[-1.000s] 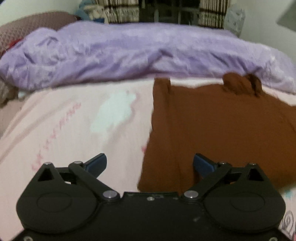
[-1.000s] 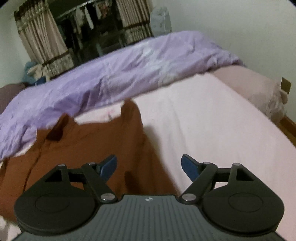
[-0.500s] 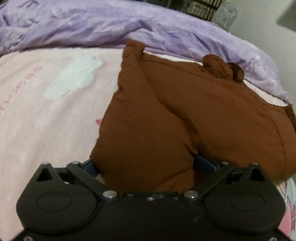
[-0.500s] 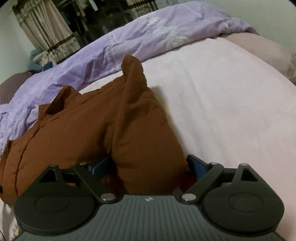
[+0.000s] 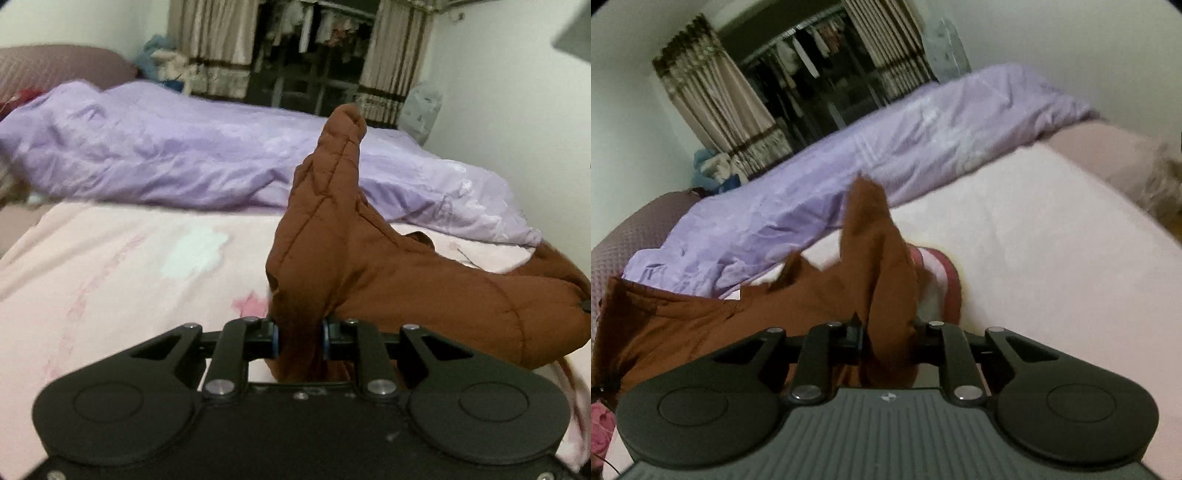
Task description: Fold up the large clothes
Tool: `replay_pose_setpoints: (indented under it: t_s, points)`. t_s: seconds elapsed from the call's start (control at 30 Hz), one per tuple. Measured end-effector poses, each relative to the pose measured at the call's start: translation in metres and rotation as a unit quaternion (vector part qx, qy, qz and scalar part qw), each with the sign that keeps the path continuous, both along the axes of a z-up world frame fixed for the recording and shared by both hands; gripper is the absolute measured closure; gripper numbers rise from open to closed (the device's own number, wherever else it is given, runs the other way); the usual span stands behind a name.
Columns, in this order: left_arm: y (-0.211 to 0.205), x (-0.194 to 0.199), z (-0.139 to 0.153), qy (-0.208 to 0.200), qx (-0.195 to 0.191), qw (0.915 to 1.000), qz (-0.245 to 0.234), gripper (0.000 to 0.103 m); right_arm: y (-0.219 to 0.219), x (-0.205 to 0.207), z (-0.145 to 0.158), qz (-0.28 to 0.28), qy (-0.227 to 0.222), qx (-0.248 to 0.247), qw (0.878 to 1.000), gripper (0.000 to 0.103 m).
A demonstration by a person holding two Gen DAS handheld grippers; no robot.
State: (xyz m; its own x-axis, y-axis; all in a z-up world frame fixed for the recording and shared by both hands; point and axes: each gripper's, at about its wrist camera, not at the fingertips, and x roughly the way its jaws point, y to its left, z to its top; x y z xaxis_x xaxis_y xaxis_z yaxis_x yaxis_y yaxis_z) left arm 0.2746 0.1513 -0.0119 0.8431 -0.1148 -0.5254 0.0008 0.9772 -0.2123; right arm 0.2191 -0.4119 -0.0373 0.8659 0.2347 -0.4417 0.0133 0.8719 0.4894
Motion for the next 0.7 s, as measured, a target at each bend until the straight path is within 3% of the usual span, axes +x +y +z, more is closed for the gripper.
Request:
replay_pose_setpoints:
  t_s: [0.13, 0.23, 0.27, 0.37, 0.4, 0.5, 0.53, 0.63, 0.7]
  points:
    - [0.007, -0.059, -0.019, 0.045, -0.041, 0.9980, 0.015, 0.082, -0.005, -0.054, -0.013, -0.008, 0.009, 0.014, 1.000, 0.081]
    - [0.006, -0.061, -0.071, 0.118, -0.047, 0.9916, 0.024, 0.079, -0.001, -0.039, -0.065, -0.014, 0.086, 0.000, 0.996, 0.081]
    - [0.006, -0.055, -0.092, 0.141, -0.048, 0.9882, 0.033, 0.069, -0.002, -0.032, -0.083, -0.016, 0.109, 0.001, 0.994, 0.079]
    - [0.009, -0.047, -0.107, 0.138, -0.065, 0.9872, 0.048, 0.061, -0.009, -0.024, -0.110, -0.022, 0.105, 0.044, 0.993, 0.069]
    - [0.008, -0.045, -0.102, 0.136, -0.058, 0.9879, 0.045, 0.061, -0.011, -0.023, -0.108, -0.023, 0.105, 0.046, 0.993, 0.068]
    - [0.001, -0.042, -0.097, 0.135, -0.015, 0.9899, 0.039, 0.047, -0.006, -0.023, -0.100, -0.020, 0.107, 0.023, 0.994, 0.067]
    - [0.000, -0.042, -0.096, 0.136, -0.005, 0.9900, 0.040, 0.044, -0.004, -0.023, -0.098, -0.019, 0.110, 0.004, 0.994, 0.062]
    - [0.003, -0.037, -0.074, 0.108, 0.024, 0.9922, 0.059, 0.037, 0.004, -0.033, -0.076, -0.052, 0.105, -0.065, 0.991, 0.029]
    - [0.008, -0.048, -0.053, 0.055, 0.055, 0.9937, 0.081, 0.024, 0.006, -0.049, -0.049, -0.122, 0.059, -0.100, 0.986, 0.022]
